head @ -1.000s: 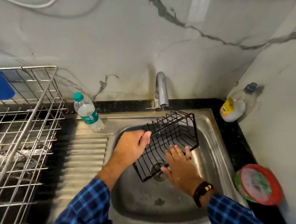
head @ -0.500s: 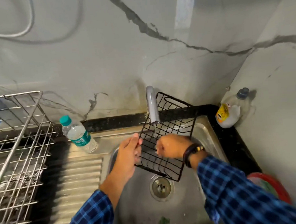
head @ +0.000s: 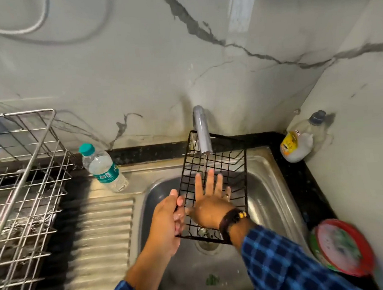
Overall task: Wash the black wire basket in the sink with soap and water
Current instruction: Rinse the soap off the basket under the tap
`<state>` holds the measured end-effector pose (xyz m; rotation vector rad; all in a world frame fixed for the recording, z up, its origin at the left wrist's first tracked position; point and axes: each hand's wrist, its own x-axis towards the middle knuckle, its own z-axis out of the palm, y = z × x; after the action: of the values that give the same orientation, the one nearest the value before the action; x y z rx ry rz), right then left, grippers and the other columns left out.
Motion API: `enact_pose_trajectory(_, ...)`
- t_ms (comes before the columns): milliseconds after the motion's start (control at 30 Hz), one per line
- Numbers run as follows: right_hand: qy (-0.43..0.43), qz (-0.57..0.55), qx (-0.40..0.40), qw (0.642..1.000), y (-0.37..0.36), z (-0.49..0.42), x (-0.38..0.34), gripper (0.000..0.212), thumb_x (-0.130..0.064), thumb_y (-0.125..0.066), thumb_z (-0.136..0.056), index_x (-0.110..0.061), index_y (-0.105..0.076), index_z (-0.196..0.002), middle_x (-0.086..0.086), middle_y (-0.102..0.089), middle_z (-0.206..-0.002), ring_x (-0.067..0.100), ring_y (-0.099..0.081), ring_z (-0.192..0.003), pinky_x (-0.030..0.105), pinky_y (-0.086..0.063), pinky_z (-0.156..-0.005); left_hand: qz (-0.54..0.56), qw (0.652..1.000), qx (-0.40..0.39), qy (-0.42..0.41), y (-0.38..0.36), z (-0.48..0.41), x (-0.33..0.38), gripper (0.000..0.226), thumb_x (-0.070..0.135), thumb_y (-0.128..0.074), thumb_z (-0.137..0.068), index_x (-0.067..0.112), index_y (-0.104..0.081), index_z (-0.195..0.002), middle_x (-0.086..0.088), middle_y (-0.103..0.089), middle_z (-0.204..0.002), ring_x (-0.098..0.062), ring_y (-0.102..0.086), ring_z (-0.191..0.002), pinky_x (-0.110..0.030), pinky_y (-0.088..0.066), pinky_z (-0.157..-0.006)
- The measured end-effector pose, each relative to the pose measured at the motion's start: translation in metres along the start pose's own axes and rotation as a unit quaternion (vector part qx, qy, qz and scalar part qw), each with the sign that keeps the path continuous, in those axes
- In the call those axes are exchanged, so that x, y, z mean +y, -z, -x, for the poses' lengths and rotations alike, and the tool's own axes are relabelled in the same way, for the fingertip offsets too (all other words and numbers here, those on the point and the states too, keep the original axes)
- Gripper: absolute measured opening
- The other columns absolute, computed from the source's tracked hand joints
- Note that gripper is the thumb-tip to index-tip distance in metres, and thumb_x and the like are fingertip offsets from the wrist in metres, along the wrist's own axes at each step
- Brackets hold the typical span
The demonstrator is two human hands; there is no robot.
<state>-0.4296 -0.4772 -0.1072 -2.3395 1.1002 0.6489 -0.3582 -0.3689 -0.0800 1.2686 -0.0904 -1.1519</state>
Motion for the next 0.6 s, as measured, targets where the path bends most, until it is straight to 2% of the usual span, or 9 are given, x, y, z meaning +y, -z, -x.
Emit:
enact_pose_trajectory(67, 0.059, 0.012, -0.055, 0.997, -0.004, 0.026, 0.0, 0.091, -0.057, -0.039, -0.099, -0.026, 0.028, -0.152, 0.011, 0.05, -0.147, 0.037, 0.04, -0.139, 0.061, 0.013, -0.116, 0.046, 0.999, 0.013, 0.001, 0.001, 0.011, -0.002, 0.042, 0.037, -0.04, -0.105, 0.019, -0.05, -0.069, 0.007, -0.029, -0.047, -0.005, -0.02, -0.033, -0.017, -0.021, -0.029)
enact_pose_trajectory(133, 0.113, 0.013, -0.117, 0.987, 0.01, 0.052, 0.008, 0.077, -0.057, -0.032, -0.102, -0.025, 0.012, -0.158, 0.01, 0.038, -0.156, 0.034, 0.03, -0.146, 0.058, 0.004, -0.119, 0.08, 0.996, 0.028, 0.008, 0.004, 0.021, -0.006, 0.042, 0.037, -0.04, -0.105, 0.019, -0.05, -0.069, 0.008, -0.029, -0.047, -0.004, -0.02, -0.032, -0.016, -0.021, -0.028)
enact_pose_trajectory(200, 0.15, 0.024, -0.192, 0.97, 0.028, 0.072, 0.012, 0.058, -0.051, -0.027, -0.106, -0.02, -0.027, -0.155, 0.011, -0.001, -0.167, 0.036, -0.01, -0.153, 0.054, -0.018, -0.119, 0.105, 0.993, 0.05, 0.017, 0.01, 0.031, -0.012, 0.041, 0.038, -0.041, -0.105, 0.02, -0.051, -0.068, 0.009, -0.029, -0.046, -0.004, -0.02, -0.031, -0.016, -0.021, -0.027)
enact_pose_trajectory(267, 0.146, -0.007, -0.211, 0.966, 0.039, 0.075, 0.013, 0.051, -0.051, -0.03, -0.106, -0.016, -0.058, -0.128, 0.003, -0.056, -0.138, 0.026, -0.059, -0.116, 0.043, -0.047, -0.099, 0.138, 0.988, 0.062, 0.031, 0.014, 0.039, -0.018, 0.04, 0.038, -0.042, -0.104, 0.02, -0.05, -0.069, 0.009, -0.029, -0.044, -0.004, -0.021, -0.03, -0.016, -0.021, -0.026)
enact_pose_trajectory(300, 0.121, -0.033, -0.206, 0.97, 0.043, 0.072, 0.011, 0.046, -0.048, -0.034, -0.105, -0.014, -0.063, -0.114, 0.0, -0.066, -0.114, 0.019, -0.064, -0.094, 0.036, -0.054, -0.084, 0.157, 0.985, 0.062, 0.04, 0.014, 0.044, -0.021, 0.039, 0.037, -0.043, -0.104, 0.02, -0.05, -0.069, 0.009, -0.029, -0.043, -0.004, -0.022, -0.029, -0.016, -0.021, -0.026)
enact_pose_trajectory(367, 0.066, -0.049, -0.164, 0.983, 0.047, 0.052, 0.01, 0.032, -0.032, -0.042, -0.102, -0.012, -0.064, -0.092, 0.002, -0.068, -0.088, 0.017, -0.067, -0.075, 0.03, -0.056, -0.064, 0.179, 0.981, 0.051, 0.056, 0.011, 0.056, -0.027, 0.04, 0.036, -0.043, -0.104, 0.02, -0.051, -0.069, 0.009, -0.03, -0.044, -0.004, -0.022, -0.029, -0.016, -0.02, -0.026)
enact_pose_trajectory(467, 0.006, -0.067, -0.066, 0.996, 0.067, 0.023, 0.015, 0.027, -0.012, -0.043, -0.098, -0.012, -0.058, -0.076, 0.007, -0.064, -0.077, 0.024, -0.069, -0.072, 0.028, -0.053, -0.054, 0.114, 0.992, 0.022, 0.051, 0.005, 0.073, -0.037, 0.041, 0.036, -0.044, -0.103, 0.016, -0.055, -0.069, 0.006, -0.032, -0.048, -0.006, -0.024, -0.032, -0.018, -0.022, -0.027)
enact_pose_trajectory(533, -0.008, -0.077, -0.02, 0.997, 0.079, 0.01, 0.021, 0.021, -0.013, -0.045, -0.099, -0.011, -0.06, -0.084, 0.008, -0.064, -0.085, 0.02, -0.063, -0.071, 0.026, -0.05, -0.058, 0.072, 0.996, 0.016, 0.047, 0.002, 0.079, -0.043, 0.04, 0.036, -0.043, -0.104, 0.013, -0.054, -0.073, 0.004, -0.033, -0.05, -0.007, -0.024, -0.032, -0.02, -0.022, -0.028)
enact_pose_trajectory(600, -0.011, -0.037, 0.035, 0.999, 0.08, -0.001, 0.024, 0.018, -0.016, -0.048, -0.097, -0.01, -0.064, -0.096, 0.006, -0.065, -0.093, 0.021, -0.064, -0.085, 0.031, -0.053, -0.074, 0.077, 0.995, 0.025, 0.051, 0.0, 0.08, -0.045, 0.041, 0.035, -0.042, -0.105, 0.012, -0.053, -0.073, 0.003, -0.034, -0.05, -0.007, -0.025, -0.032, -0.019, -0.021, -0.027)
